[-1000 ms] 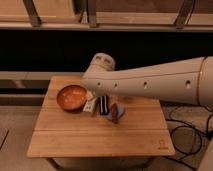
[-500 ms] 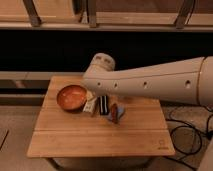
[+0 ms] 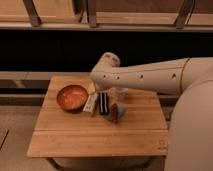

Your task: Place the eraser in the ceramic cup

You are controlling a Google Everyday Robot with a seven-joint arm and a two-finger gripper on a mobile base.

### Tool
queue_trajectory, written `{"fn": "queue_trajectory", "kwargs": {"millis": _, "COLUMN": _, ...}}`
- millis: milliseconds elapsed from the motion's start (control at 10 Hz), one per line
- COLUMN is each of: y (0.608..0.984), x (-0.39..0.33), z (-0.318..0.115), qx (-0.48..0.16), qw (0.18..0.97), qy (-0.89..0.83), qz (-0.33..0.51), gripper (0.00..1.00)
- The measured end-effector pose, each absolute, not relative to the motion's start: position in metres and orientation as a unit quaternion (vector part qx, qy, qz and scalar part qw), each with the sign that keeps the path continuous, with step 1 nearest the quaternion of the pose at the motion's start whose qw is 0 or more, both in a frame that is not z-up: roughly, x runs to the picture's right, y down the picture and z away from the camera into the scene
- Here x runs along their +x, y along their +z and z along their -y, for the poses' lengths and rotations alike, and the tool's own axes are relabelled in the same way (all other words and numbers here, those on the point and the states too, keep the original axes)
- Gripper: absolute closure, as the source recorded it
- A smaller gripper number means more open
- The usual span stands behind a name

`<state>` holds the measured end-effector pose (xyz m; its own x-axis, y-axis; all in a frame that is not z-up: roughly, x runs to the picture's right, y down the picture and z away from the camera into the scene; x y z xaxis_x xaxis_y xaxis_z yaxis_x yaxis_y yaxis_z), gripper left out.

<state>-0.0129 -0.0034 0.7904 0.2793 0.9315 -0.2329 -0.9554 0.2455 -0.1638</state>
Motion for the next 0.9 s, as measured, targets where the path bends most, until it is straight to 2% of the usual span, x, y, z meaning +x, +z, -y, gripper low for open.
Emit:
{"fn": "queue_trajectory", "kwargs": {"millis": 400, "y": 0.837, "x": -0.028, "z": -0.012, "qx": -0.179, "qw": 0.770, "qy": 0.610, "qz": -0.049, "gripper": 0.20}}
{"fn": "queue_trajectory", "kwargs": {"millis": 700, "y": 0.861, "x": -0.034, "z": -0.057, "qx": -0.212, "qw": 0.779, "qy": 0.580, "qz": -0.110, "gripper": 0.20}}
{"fn": "queue_trajectory", "kwargs": {"millis": 900, "y": 0.874, "x": -0.021, "z": -0.071, "qx": -0.214, "qw": 0.777, "qy": 0.573, "qz": -0.147, "gripper": 0.20}}
